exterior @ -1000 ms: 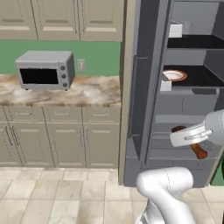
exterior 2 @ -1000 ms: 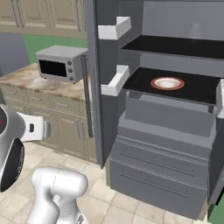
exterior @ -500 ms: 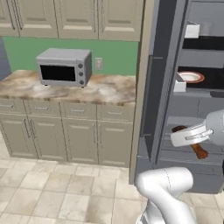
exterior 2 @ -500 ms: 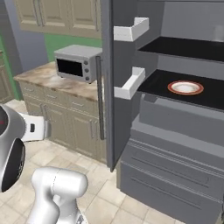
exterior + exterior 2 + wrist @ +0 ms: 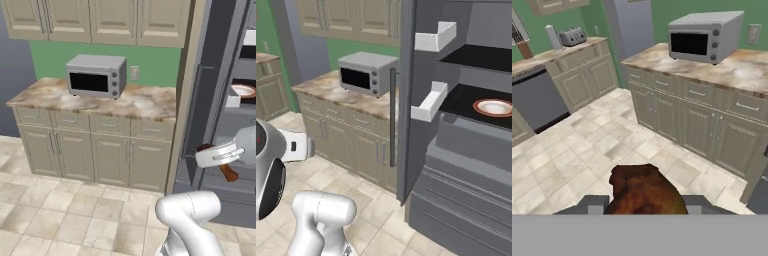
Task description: Retrieve the chicken drumstick from the fridge and place it on the saucepan with marinade on the stove.
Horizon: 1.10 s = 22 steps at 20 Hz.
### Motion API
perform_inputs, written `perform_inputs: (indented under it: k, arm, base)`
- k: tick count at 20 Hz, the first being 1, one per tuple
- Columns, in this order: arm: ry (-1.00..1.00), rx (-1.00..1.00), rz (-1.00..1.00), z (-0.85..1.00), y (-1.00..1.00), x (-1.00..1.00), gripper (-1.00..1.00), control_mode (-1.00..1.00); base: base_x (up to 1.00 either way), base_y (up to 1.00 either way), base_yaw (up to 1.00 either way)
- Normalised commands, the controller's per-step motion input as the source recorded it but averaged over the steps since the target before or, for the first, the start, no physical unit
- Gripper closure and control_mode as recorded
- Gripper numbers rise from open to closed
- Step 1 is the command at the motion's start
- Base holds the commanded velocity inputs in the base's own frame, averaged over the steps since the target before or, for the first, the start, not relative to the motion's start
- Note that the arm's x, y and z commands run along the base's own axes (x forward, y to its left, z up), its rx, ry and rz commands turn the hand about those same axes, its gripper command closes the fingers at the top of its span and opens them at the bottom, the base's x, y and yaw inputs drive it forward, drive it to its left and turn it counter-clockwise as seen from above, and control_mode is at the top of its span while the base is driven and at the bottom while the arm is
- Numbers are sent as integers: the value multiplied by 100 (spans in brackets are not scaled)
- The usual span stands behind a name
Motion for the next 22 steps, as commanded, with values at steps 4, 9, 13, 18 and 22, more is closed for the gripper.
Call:
perform_inputs:
  k: [4,9,13,18,22]
  arm:
    - [0,0,0,0,0,0,100,100]
    - [0,0,0,0,0,0,100,100]
    - [0,0,0,0,0,0,100,100]
    - [0,0,0,0,0,0,100,100]
    - [0,0,0,0,0,0,100,100]
  base:
    - [47,42,18]
    - [62,45,18]
    - [65,44,20]
    - [48,35,23]
    - [35,25,27]
